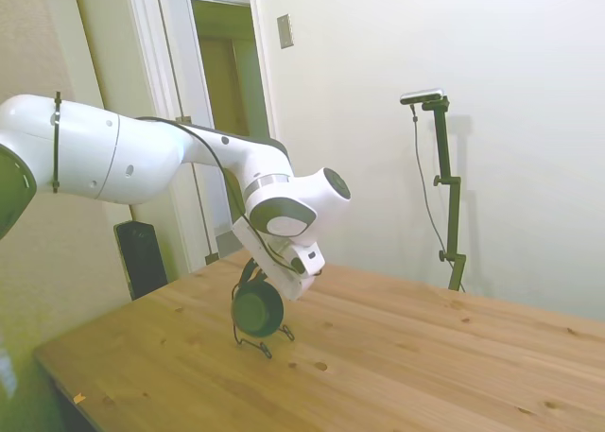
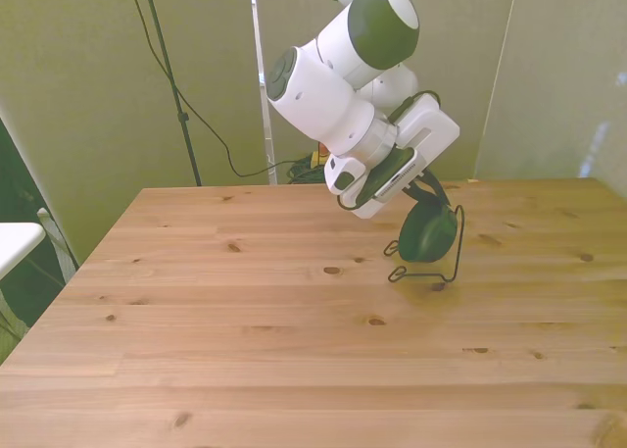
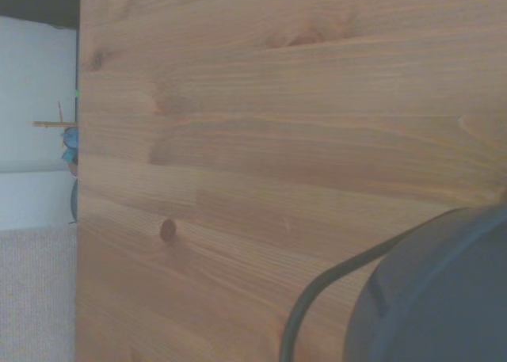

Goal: Load the bowl

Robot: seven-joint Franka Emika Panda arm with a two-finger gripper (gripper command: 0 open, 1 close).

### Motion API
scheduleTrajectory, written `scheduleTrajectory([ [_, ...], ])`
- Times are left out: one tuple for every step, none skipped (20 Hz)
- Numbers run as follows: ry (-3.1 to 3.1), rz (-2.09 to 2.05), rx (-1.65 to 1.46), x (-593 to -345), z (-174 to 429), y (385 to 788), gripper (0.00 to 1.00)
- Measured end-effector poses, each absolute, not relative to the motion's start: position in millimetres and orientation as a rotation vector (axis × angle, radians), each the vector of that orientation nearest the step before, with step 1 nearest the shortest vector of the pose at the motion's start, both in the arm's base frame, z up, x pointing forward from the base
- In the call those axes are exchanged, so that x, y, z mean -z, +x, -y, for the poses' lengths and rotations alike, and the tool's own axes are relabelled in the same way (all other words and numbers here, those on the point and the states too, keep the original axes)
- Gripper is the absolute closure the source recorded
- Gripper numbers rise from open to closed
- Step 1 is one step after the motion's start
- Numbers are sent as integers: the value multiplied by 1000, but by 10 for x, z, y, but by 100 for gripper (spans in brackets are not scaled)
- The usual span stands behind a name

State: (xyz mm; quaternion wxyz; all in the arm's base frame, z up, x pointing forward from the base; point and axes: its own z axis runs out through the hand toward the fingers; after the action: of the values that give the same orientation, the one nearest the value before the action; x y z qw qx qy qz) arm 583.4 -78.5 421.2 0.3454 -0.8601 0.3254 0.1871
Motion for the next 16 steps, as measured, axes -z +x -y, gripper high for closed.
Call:
scheduleTrajectory([
  [-2233,-849,-485,-4194,799,5841,100],
  [-2233,-852,-486,-4182,811,5854,100],
  [-2234,-852,-485,-4175,813,5869,100],
  [-2234,-851,-485,-4173,813,5880,100],
  [-2235,-849,-484,-4175,809,5886,100],
  [-2236,-848,-482,-4181,806,5890,100],
  [-2239,-846,-482,-4184,800,5892,100],
  [-2245,-843,-485,-4182,786,5892,100],
  [-2250,-837,-488,-4180,759,5894,100],
  [-2257,-829,-492,-4178,724,5897,100],
  [-2265,-820,-497,-4175,684,5900,100],
  [-2274,-813,-501,-4171,652,5900,100],
  [-2281,-808,-505,-4167,634,5899,100],
  [-2283,-807,-508,-4165,631,5897,100],
  [-2282,-808,-510,-4160,638,5896,100],
  [-2280,-810,-514,-4150,652,5897,100],
])
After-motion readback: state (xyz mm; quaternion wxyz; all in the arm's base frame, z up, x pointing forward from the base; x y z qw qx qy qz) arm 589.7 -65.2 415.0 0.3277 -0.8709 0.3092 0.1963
